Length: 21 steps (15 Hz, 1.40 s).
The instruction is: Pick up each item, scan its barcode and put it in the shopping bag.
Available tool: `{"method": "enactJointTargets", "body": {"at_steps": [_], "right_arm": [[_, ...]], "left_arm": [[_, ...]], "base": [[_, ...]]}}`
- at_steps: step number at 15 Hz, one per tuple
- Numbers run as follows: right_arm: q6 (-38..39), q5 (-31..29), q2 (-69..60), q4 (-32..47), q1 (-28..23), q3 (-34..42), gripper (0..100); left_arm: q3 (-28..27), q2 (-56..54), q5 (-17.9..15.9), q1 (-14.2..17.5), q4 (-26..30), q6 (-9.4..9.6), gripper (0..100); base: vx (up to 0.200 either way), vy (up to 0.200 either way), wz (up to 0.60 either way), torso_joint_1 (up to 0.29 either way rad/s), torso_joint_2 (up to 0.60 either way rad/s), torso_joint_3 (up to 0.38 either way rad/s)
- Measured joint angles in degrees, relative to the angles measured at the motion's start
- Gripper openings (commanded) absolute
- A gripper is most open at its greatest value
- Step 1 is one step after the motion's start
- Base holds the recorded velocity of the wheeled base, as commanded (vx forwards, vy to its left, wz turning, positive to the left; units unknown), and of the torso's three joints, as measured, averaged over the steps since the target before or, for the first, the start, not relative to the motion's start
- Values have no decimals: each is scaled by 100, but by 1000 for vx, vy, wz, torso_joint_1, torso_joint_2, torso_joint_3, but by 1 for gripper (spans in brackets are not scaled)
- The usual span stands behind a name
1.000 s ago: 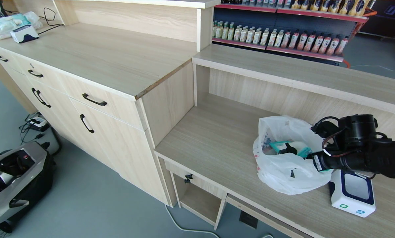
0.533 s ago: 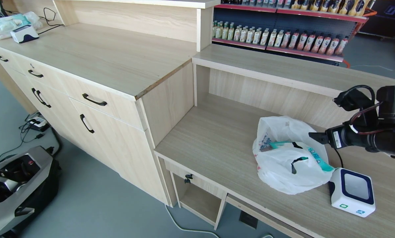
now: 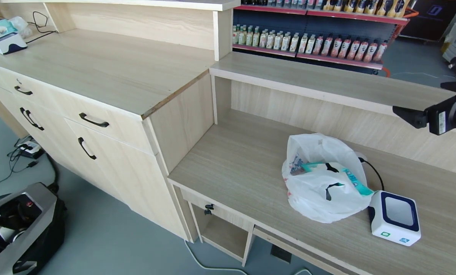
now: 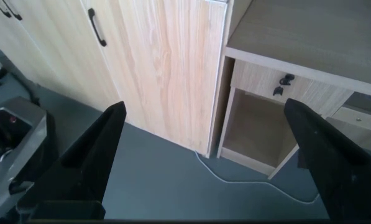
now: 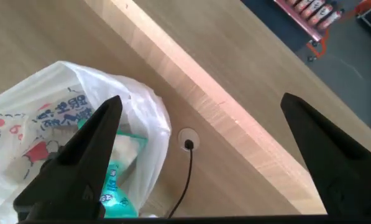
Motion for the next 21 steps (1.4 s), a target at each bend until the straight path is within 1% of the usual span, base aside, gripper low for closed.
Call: {"method": "enactJointTargets", "body": {"at_steps": [3, 4, 6, 8, 10, 11, 13, 16, 17, 18, 19, 21], "right_arm": [[-62, 38, -553, 212, -63, -356, 100], [-62, -37, -728, 335, -111, -469, 100], [-11, -389, -1128, 602, -251, -606, 100], [123, -686, -1477, 1050, -322, -621, 100], [477, -1059, -1898, 1985, -343, -477, 100], [707, -1215, -2131, 2341, -341, -247, 100], [1033, -1379, -2645, 2583, -330, 778, 100], [1358, -1484, -3682, 2221, -308, 3294, 100], [1446, -1510, -4197, 2259, -315, 4112, 100], [1523, -1526, -4776, 2287, -319, 4713, 100], [1571, -1519, -5294, 2333, -290, 5038, 100], [1651, -1475, -6406, 2366, -26, 5311, 100]], "left_arm": [[0, 0, -2, 11, -2, 0, 100], [0, -2, 0, 6, -4, 0, 100], [0, 0, -2, 11, -4, 0, 100], [0, 0, -2, 11, -4, 0, 100], [0, 0, -2, 6, -4, 1, 100], [0, 0, -2, 11, -2, 1, 100], [0, 0, -2, 6, 0, 0, 100], [0, 0, -2, 6, -4, 1, 100], [0, 0, 0, 6, -2, 0, 100], [0, 0, -2, 9, -4, 1, 100], [0, 0, -2, 11, -4, 1, 100], [0, 0, 0, 5, -2, 0, 100]], "base": [[0, 0, -600, 2, 2, 2], [0, 0, -600, -2, 7, 2], [0, 0, -600, 7, 5, 2], [0, 0, -600, 2, 2, 9], [0, 0, -600, 7, 0, -2], [0, 0, 0, 0, 0, 0], [0, 0, 0, 0, 0, 0], [0, 0, 0, 0, 0, 0], [0, 0, 0, 0, 0, 0], [0, 0, 0, 0, 0, 0], [0, 0, 0, 0, 0, 0], [0, 0, 0, 0, 0, 0]]}}
